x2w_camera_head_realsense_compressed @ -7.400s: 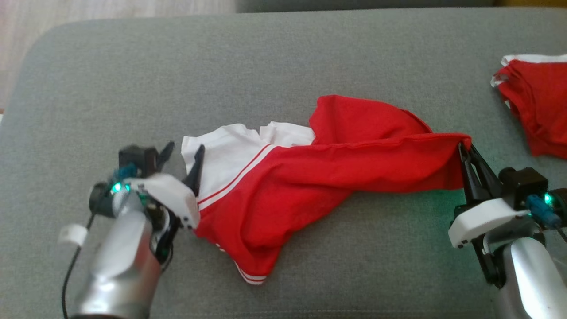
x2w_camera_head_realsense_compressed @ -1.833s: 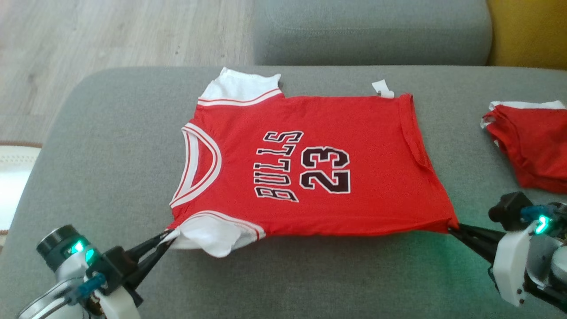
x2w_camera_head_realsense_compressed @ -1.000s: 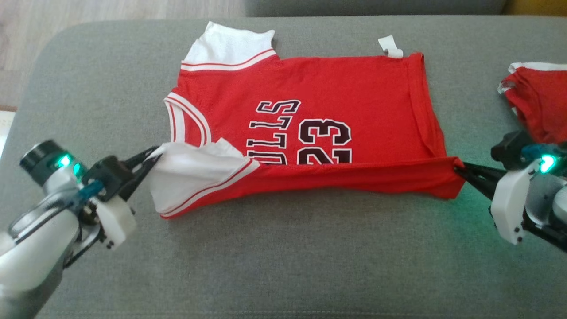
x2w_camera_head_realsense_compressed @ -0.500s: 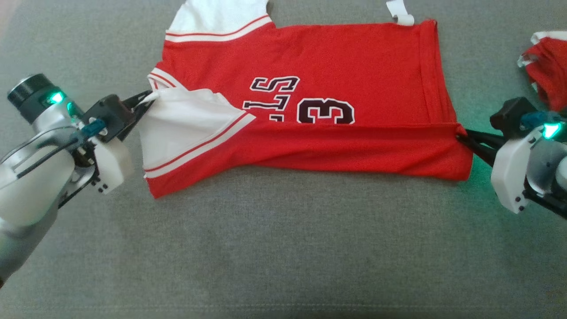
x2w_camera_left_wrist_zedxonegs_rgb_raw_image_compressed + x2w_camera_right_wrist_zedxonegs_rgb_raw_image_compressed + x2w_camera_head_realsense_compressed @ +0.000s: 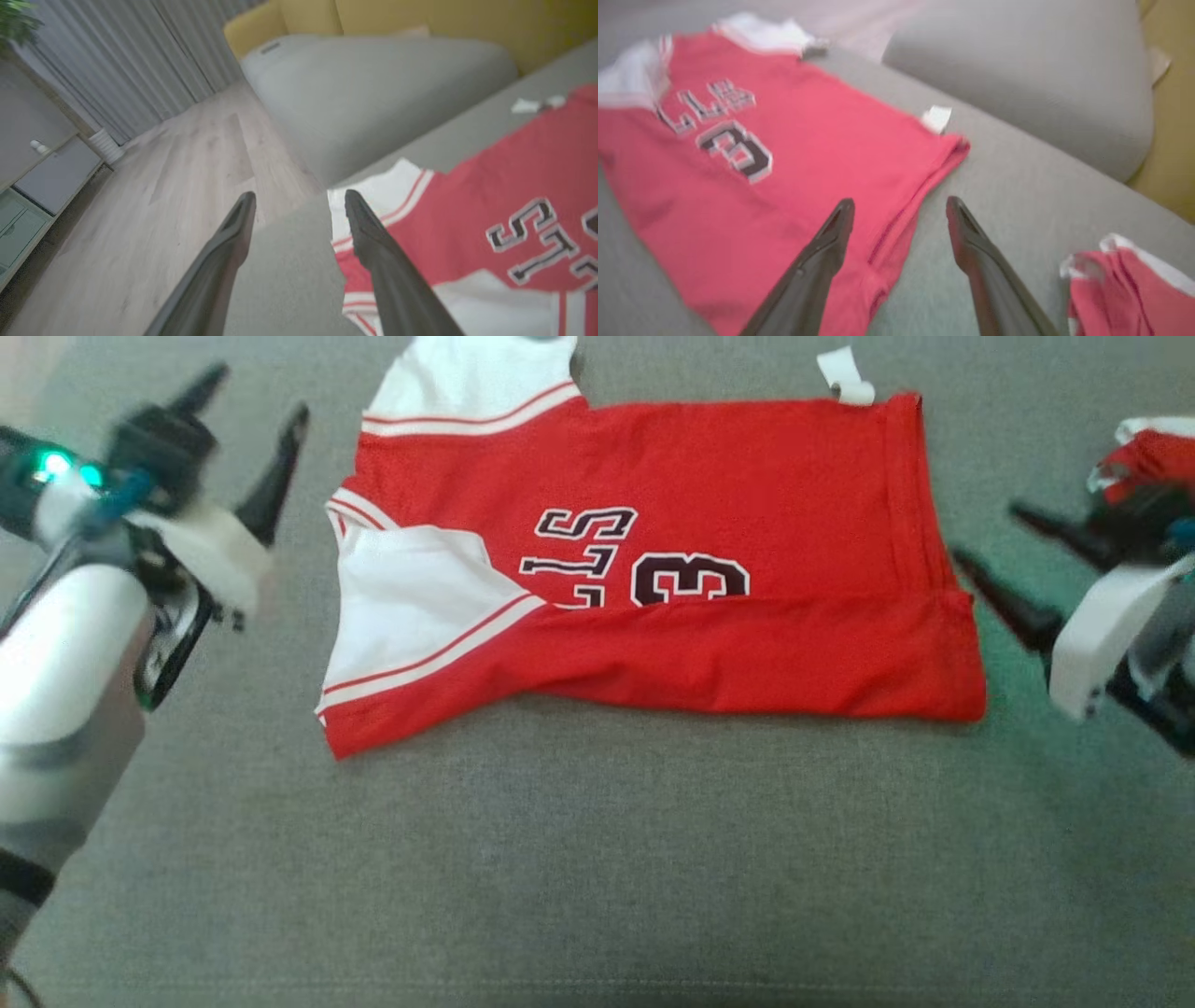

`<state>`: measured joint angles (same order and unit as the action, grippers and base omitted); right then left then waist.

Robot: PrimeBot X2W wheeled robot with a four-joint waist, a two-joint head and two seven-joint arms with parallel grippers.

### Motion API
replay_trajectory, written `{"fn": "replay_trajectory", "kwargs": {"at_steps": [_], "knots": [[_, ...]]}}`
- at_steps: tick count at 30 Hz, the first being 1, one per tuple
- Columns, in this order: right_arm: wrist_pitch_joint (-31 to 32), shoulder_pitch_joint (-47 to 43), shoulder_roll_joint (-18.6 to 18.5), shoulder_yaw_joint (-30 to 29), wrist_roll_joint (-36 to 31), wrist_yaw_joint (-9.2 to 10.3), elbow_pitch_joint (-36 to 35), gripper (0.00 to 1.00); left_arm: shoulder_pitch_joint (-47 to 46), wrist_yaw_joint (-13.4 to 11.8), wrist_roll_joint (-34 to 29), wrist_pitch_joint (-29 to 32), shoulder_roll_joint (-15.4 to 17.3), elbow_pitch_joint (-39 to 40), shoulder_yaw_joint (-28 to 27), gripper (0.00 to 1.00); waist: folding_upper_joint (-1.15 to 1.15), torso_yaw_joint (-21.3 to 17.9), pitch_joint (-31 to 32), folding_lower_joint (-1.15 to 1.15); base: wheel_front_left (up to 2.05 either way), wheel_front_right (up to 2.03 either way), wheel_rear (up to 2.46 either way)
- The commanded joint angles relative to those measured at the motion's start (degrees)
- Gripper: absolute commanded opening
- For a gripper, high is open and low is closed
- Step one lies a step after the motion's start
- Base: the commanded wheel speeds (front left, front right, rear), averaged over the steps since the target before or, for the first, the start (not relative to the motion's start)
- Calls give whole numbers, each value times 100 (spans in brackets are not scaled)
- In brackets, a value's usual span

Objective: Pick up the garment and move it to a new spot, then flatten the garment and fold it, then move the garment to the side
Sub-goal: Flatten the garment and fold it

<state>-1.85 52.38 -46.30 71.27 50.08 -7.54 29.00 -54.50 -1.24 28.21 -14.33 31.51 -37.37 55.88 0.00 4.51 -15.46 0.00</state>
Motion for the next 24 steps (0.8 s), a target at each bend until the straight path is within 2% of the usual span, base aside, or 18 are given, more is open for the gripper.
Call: {"fn": "replay_trajectory", "kwargs": {"at_steps": [1,3,6,7,10,11,15,19,24], "knots": [[-347,-95,17,-334,251,5,88,100,55,-204,187,-65,178,308,-641,100,0,39,169,0,0,0,0],[-809,-228,259,-760,540,5,315,100,413,-435,343,-65,103,746,-1260,100,0,56,309,0,0,0,0],[-1194,-415,608,-1371,686,5,679,100,1038,-610,418,-66,-49,1458,-2145,100,0,78,491,0,0,0,0],[-1289,-549,849,-1848,644,5,884,100,1448,-652,326,-66,-174,1853,-2641,100,0,97,604,0,0,0,0],[-1310,-788,1223,-2883,248,5,837,100,2024,-728,126,-66,-448,2395,-3351,100,0,93,761,0,0,0,0],[-1310,-788,1223,-2883,248,5,837,100,2024,-728,126,-66,-448,2395,-3351,100,0,93,761,0,0,0,0],[-1313,-1526,1768,-4278,-772,5,345,100,2749,-647,-204,-66,-851,2881,-3954,100,0,67,934,0,0,0,0],[-1313,-2406,2497,-5545,-1879,5,-308,100,3406,-492,-523,-66,-1282,3175,-4377,100,0,18,1053,0,0,0,0],[-1314,-3392,3470,-6636,-2976,5,-1160,100,4039,-284,-964,-66,-1781,3290,-4725,100,0,-36,1133,0,0,0,0]]}}
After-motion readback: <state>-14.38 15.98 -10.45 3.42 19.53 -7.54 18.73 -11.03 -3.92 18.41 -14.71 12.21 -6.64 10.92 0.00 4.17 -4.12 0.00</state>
